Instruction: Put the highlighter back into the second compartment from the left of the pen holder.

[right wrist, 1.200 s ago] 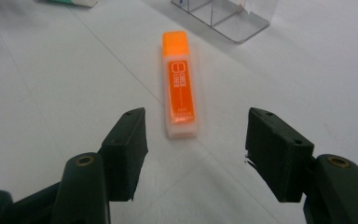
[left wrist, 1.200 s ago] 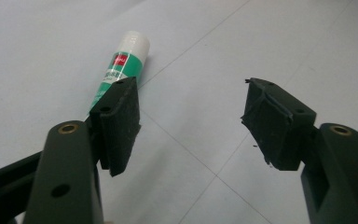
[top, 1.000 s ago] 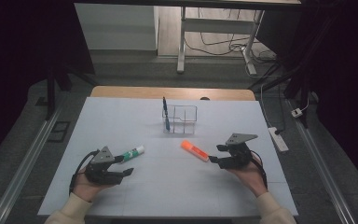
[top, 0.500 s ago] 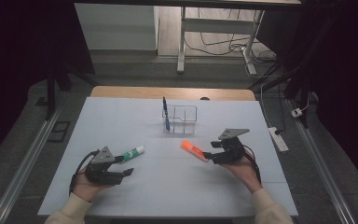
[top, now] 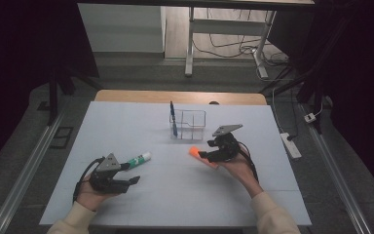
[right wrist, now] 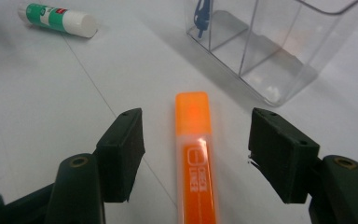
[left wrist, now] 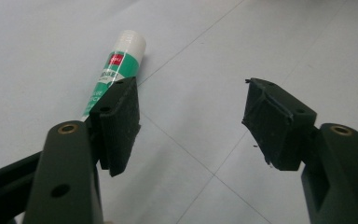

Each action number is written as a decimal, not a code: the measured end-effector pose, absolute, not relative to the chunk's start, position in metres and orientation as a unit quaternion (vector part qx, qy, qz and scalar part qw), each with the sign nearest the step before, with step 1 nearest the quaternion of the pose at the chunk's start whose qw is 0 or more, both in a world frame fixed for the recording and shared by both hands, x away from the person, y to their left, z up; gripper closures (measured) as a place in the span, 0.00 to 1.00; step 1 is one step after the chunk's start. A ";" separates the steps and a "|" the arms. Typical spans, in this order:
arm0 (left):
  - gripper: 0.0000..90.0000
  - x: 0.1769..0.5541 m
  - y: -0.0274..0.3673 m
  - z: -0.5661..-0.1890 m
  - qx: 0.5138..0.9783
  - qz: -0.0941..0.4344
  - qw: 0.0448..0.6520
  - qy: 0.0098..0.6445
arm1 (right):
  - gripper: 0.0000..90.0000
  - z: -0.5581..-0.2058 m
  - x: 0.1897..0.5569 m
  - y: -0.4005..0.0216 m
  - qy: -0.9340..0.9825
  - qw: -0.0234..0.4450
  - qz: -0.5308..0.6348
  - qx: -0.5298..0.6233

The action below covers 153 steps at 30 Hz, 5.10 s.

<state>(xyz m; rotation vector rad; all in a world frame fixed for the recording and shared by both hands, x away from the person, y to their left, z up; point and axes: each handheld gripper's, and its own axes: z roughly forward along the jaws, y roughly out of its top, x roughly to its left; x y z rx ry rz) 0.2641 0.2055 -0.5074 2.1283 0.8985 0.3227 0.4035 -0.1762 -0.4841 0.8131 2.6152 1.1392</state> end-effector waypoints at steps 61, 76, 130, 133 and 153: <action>0.39 0.265 0.206 -0.510 0.842 0.131 0.386 0.355 | 0.71 -0.512 0.427 -0.130 0.925 0.087 0.270 0.254; 0.39 0.266 0.207 -0.510 0.841 0.130 0.387 0.356 | 0.71 -0.494 0.425 -0.141 0.907 0.095 0.322 0.254; 0.38 0.265 0.209 -0.510 0.838 0.130 0.389 0.359 | 0.71 -0.422 0.398 -0.163 0.814 0.129 0.518 0.228; 0.38 0.265 0.208 -0.511 0.840 0.130 0.387 0.358 | 0.71 -0.423 0.400 -0.162 0.815 0.130 0.517 0.227; 0.38 0.264 0.208 -0.511 0.839 0.130 0.391 0.355 | 0.71 -0.422 0.411 -0.152 0.807 0.145 0.520 0.239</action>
